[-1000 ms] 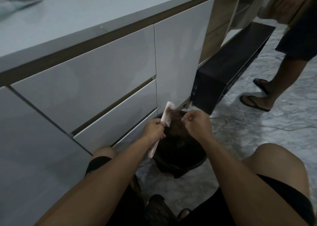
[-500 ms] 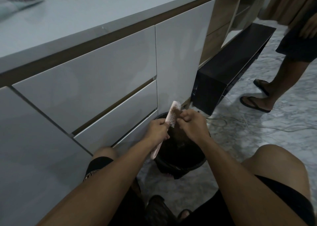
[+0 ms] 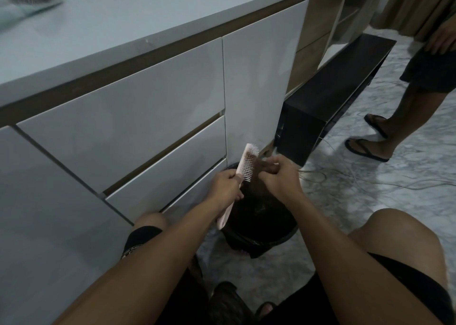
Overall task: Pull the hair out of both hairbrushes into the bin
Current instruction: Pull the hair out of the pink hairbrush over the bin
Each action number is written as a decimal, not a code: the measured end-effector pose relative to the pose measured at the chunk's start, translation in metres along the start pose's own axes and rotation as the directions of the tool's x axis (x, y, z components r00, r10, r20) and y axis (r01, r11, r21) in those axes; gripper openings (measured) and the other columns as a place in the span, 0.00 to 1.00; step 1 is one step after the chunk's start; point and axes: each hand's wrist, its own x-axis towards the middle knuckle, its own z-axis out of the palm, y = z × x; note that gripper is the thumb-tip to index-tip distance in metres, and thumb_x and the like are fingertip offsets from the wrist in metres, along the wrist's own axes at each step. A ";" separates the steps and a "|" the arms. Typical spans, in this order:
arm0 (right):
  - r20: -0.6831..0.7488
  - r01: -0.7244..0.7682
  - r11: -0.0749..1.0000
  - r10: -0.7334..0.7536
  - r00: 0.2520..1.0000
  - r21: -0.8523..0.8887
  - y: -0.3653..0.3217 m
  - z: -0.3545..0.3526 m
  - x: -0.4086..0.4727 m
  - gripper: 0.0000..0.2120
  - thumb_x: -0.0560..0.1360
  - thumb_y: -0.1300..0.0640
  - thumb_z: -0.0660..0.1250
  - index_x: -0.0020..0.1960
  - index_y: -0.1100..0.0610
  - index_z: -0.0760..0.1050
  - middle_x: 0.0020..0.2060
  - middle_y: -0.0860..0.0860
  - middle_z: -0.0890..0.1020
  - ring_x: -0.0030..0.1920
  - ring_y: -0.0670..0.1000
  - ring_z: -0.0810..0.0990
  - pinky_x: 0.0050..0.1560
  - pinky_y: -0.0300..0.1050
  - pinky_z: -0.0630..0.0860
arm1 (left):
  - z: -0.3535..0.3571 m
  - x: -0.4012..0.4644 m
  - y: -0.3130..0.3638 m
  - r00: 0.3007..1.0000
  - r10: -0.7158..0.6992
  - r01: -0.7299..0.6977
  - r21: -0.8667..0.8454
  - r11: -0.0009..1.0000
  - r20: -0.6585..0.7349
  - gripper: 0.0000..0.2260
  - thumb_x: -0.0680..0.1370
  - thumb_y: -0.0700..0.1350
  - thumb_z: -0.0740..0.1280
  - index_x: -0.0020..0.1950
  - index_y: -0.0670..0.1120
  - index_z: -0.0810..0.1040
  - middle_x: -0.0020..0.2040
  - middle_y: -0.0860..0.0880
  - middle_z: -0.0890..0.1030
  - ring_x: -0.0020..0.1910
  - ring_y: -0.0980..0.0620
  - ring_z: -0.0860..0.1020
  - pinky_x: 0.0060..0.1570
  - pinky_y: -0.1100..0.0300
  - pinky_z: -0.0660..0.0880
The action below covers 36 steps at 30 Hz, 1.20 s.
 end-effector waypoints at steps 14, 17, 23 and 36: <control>-0.163 -0.010 0.998 -0.001 0.987 -0.067 0.000 -0.008 0.003 0.04 0.74 0.57 0.70 0.49 0.54 0.82 0.44 0.50 0.86 0.47 0.51 0.84 0.53 0.49 0.80 | -0.002 0.002 -0.006 0.999 0.023 -0.023 0.014 1.000 -0.029 0.10 0.81 0.40 0.58 0.52 0.40 0.79 0.38 0.43 0.76 0.27 0.50 0.73 0.27 0.60 0.70; -0.112 -0.021 1.000 0.021 0.994 -0.002 0.000 -0.005 0.003 0.05 0.72 0.58 0.71 0.47 0.52 0.81 0.43 0.49 0.86 0.46 0.51 0.84 0.53 0.53 0.81 | -0.002 0.001 -0.006 0.999 0.034 -0.034 0.030 0.999 0.003 0.11 0.81 0.40 0.57 0.54 0.39 0.79 0.39 0.44 0.77 0.27 0.50 0.73 0.28 0.60 0.70; -0.031 0.071 0.997 -0.070 0.997 0.041 -0.001 -0.001 0.000 0.14 0.71 0.56 0.75 0.56 0.51 0.77 0.48 0.48 0.84 0.50 0.49 0.83 0.54 0.48 0.79 | 0.003 0.000 -0.007 0.996 0.054 -0.057 0.054 0.997 0.064 0.09 0.80 0.41 0.59 0.51 0.45 0.79 0.35 0.47 0.77 0.26 0.51 0.75 0.28 0.60 0.71; -0.114 0.015 0.993 -0.028 0.993 -0.118 -0.004 -0.008 -0.001 0.09 0.74 0.60 0.70 0.52 0.54 0.84 0.49 0.50 0.86 0.51 0.50 0.82 0.55 0.41 0.74 | 0.000 -0.001 -0.006 0.999 0.022 -0.023 0.050 0.998 0.028 0.10 0.81 0.41 0.58 0.53 0.41 0.78 0.37 0.47 0.76 0.27 0.50 0.74 0.29 0.60 0.71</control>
